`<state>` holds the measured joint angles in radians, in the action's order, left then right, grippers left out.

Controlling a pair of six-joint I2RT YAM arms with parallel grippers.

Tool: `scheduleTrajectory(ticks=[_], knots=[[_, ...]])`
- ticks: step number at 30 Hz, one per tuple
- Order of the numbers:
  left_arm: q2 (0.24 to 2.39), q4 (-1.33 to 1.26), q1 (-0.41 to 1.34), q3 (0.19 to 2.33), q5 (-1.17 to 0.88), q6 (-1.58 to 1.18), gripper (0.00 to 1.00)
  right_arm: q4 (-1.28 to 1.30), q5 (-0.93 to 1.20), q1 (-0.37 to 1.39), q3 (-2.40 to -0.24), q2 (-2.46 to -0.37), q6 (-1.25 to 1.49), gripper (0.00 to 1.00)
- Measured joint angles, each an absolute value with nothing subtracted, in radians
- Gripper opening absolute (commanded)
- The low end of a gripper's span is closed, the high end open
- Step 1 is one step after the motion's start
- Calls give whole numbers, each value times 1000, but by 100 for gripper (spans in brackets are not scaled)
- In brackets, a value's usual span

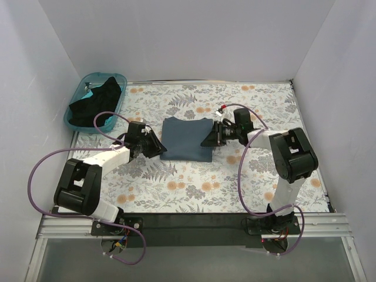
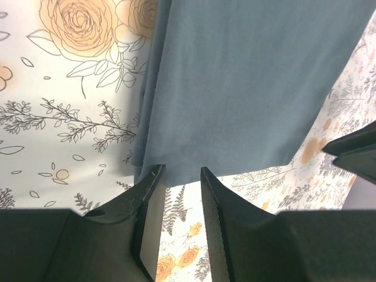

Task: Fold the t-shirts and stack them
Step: Fold the tshirt

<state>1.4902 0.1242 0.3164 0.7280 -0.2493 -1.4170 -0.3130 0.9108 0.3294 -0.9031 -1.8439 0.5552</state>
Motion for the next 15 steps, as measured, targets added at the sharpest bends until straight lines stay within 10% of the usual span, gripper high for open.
scheduleTrajectory(ticks=[15], knots=[[1473,186,317,742,-218,-1382,29,-361,877,557,-1337,-2243,656,25]])
